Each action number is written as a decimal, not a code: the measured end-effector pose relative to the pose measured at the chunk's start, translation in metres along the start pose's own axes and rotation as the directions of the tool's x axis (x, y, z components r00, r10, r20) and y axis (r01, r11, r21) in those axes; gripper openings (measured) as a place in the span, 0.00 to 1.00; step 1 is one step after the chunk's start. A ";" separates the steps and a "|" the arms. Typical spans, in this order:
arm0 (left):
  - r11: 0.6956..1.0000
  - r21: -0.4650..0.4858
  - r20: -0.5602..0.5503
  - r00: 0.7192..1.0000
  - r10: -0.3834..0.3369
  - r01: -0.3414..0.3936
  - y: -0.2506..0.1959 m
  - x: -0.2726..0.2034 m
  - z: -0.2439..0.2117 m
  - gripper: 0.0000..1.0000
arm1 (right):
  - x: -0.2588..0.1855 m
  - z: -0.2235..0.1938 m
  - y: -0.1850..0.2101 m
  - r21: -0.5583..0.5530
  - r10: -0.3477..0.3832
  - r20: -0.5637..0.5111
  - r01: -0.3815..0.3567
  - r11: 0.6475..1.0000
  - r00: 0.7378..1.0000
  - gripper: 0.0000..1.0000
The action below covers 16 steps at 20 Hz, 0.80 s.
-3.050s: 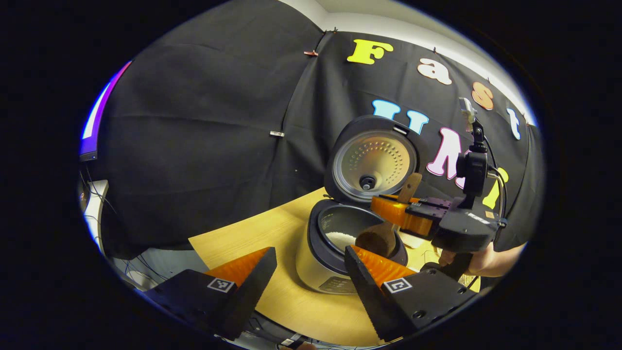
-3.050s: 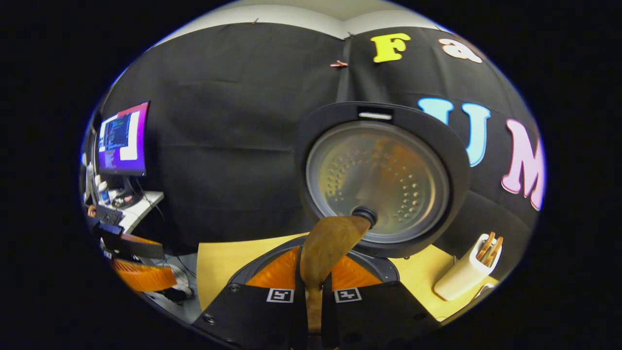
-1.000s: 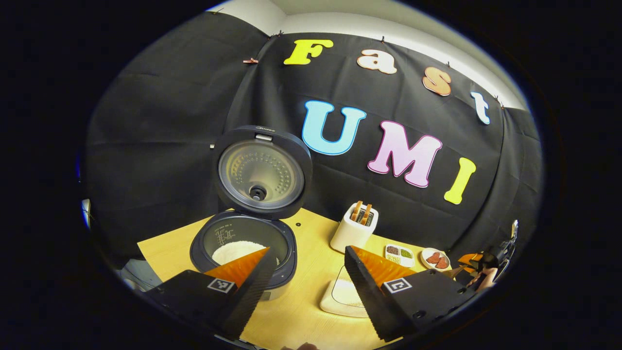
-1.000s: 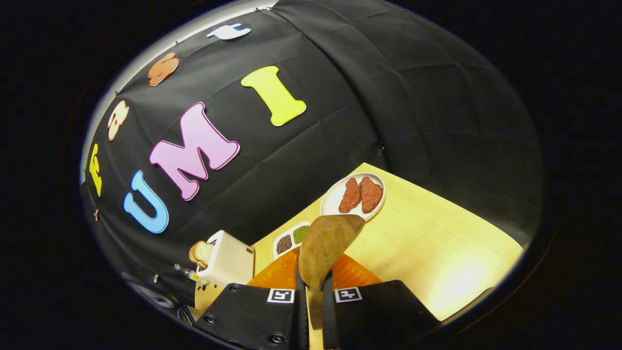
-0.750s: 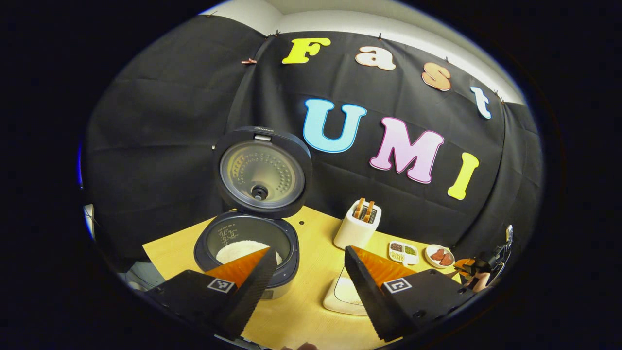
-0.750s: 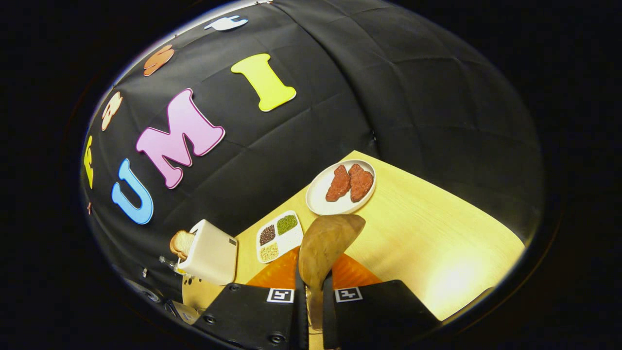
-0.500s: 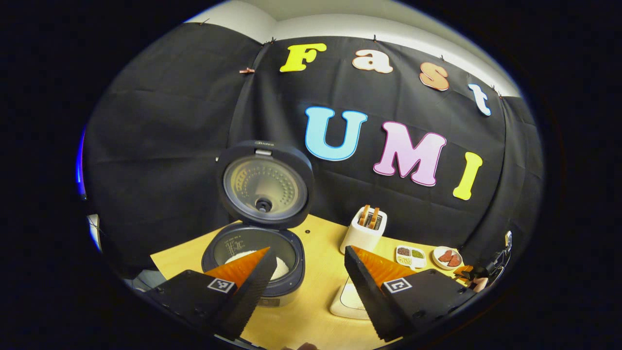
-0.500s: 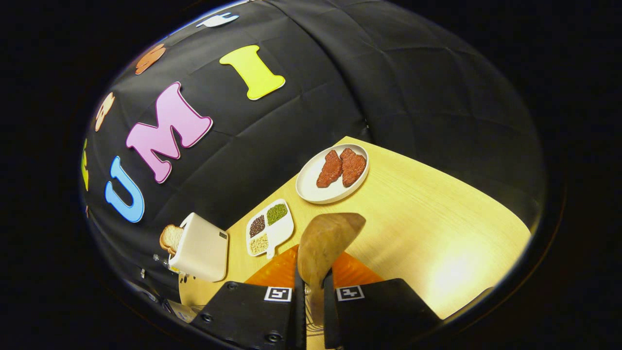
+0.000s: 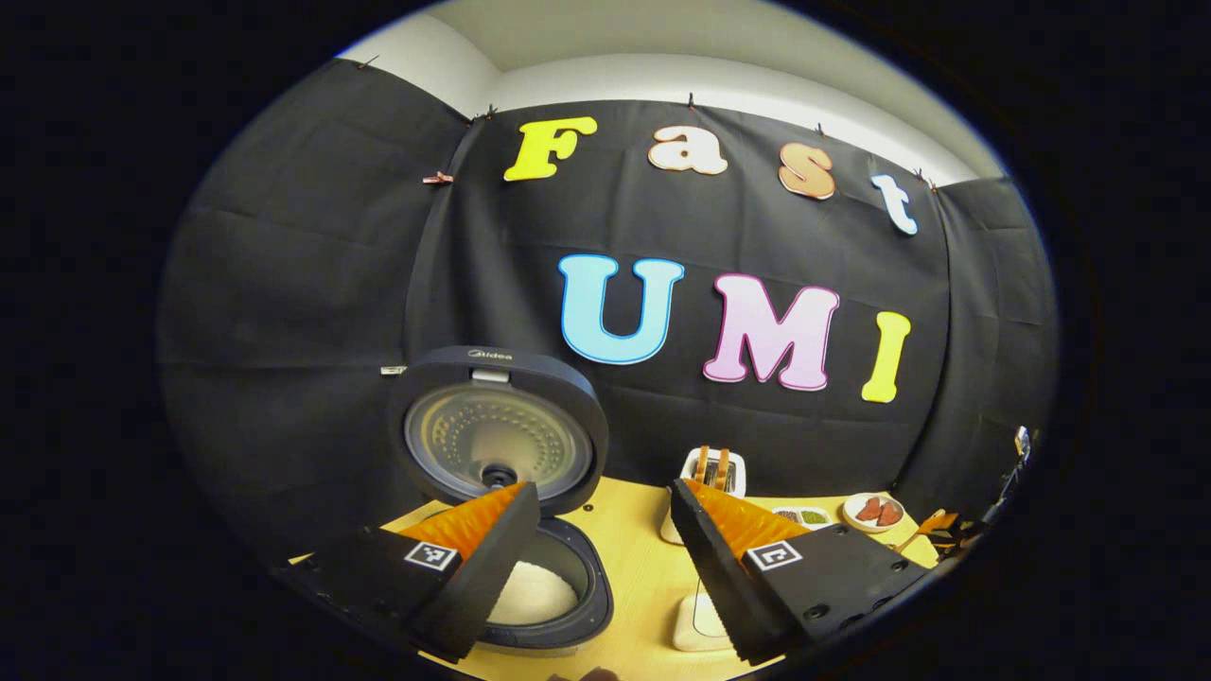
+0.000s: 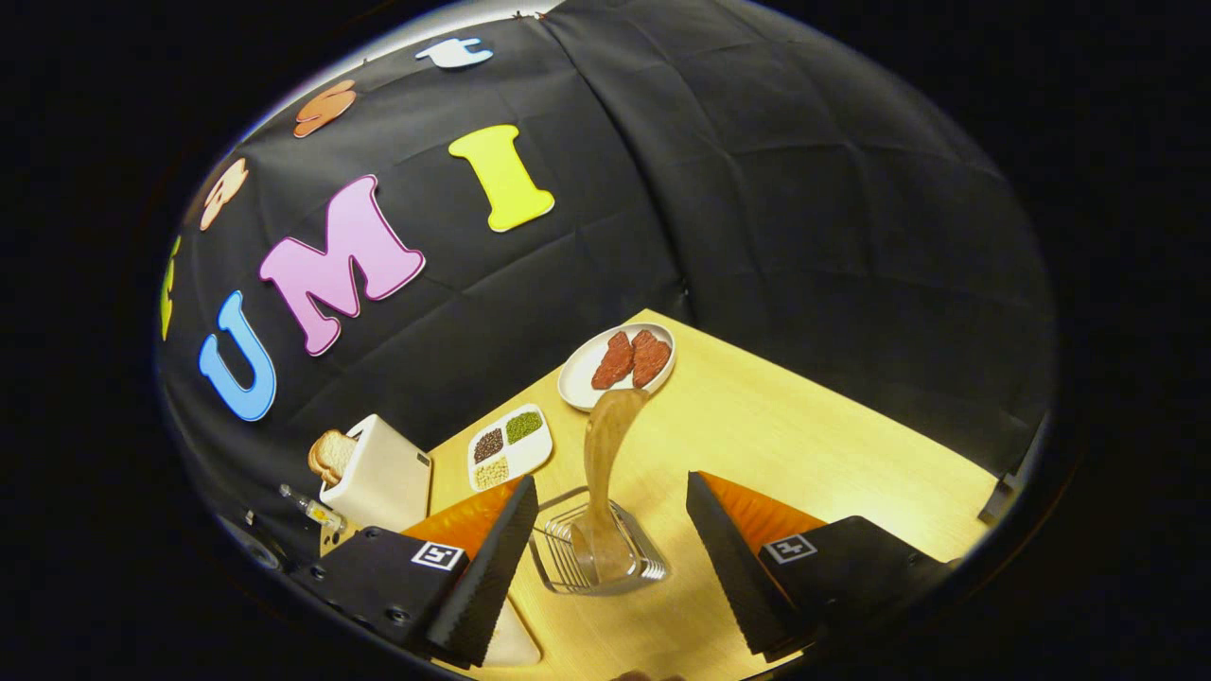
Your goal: Close the left gripper, press the button to open the rice cooker; take a wooden spoon from the chopstick holder with the right hand, scoop a spoonful of rice and pour it into the rice cooker, then put the wooden spoon back into the chopstick holder.
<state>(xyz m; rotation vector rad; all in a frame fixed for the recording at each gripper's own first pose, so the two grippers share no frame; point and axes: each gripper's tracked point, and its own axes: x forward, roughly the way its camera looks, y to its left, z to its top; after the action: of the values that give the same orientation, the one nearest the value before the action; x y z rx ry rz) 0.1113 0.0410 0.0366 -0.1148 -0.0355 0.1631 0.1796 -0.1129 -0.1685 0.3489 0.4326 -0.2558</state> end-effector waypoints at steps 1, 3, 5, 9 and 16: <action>1.000 0.016 0.018 1.000 0.000 0.000 0.010 0.005 0.006 0.95 | -0.017 0.002 -0.003 -0.007 -0.012 0.025 0.012 1.000 1.000 0.99; 0.998 0.057 0.037 0.999 0.017 -0.019 0.033 0.015 0.018 0.95 | -0.049 0.000 -0.002 -0.016 -0.022 0.066 0.023 1.000 0.998 0.98; 0.994 0.095 0.084 0.996 0.037 -0.045 0.051 0.026 0.036 0.95 | -0.077 -0.001 0.002 -0.036 -0.017 0.104 0.021 0.999 0.994 0.98; 0.986 0.158 0.179 0.984 0.027 -0.056 0.067 0.042 0.068 0.95 | -0.124 0.007 0.021 -0.121 0.026 0.212 0.000 0.993 0.977 0.98; 0.981 0.193 0.282 0.959 -0.021 -0.035 0.074 0.090 0.106 0.94 | -0.190 -0.006 0.063 -0.307 0.139 0.271 -0.052 0.950 0.952 0.98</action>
<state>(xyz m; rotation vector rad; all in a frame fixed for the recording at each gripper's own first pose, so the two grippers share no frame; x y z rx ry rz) 0.1838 0.1398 0.1352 0.1066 -0.3040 0.1880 0.0304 -0.0220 -0.0707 0.0335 0.1584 -0.1391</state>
